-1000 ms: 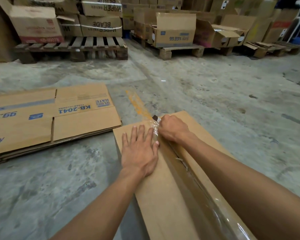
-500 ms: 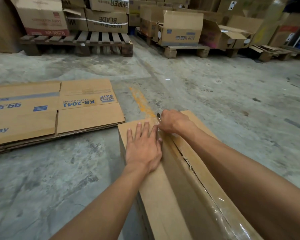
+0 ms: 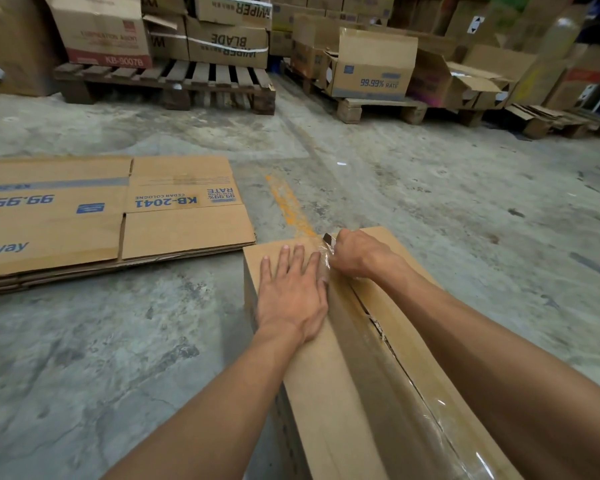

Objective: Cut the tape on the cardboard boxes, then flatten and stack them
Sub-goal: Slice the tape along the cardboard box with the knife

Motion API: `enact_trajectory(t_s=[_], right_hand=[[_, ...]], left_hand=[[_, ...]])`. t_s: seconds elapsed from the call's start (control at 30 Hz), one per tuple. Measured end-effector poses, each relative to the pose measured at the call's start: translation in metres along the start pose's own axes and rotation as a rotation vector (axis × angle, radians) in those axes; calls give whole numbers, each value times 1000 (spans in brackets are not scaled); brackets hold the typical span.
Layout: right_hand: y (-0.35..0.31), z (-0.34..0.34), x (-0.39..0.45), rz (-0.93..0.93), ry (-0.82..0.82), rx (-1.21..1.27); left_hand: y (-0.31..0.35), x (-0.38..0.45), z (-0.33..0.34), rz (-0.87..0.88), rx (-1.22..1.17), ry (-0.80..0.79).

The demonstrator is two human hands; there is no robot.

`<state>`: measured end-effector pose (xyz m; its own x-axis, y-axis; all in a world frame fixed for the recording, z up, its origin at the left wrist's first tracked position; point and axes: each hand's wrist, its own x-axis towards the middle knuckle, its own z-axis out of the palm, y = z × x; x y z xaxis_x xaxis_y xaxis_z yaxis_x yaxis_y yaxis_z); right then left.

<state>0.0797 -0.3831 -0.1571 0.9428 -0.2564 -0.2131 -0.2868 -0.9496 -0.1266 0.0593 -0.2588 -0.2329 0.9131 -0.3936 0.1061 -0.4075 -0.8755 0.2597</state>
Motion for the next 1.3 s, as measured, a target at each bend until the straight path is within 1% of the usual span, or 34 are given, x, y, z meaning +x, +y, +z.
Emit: enact_trajectory(t_s=[0.07,0.23,0.33,0.53,0.83,1.03,1.13,1.2,1.3], right_hand=[[5,1,-4,9,-15,5],[6,10,-16,9,16,0],[9,11,-22,16,6,4],[13,11,-35,10,-6,-35],[23,19,-63,-17,39,-141],[36,17,-84,-12,-7,-153],[45,27,-98,18,55,-23],[49,32,-110,17,90,0],[57,31,-128,12,198,45]], left_hand=[[0,-1,-1,-2,-7,-4],[0,-2,-1,-10,-11,5],[0,-1,-1,-14,-5,4],[1,-3,-1,-21,-3,6],[0,-2,1,-24,9,11],[0,0,1,-26,23,-4],[0,1,-1,-21,27,-11],[-1,1,0,-11,22,-9],[-3,5,-1,-2,19,-9]])
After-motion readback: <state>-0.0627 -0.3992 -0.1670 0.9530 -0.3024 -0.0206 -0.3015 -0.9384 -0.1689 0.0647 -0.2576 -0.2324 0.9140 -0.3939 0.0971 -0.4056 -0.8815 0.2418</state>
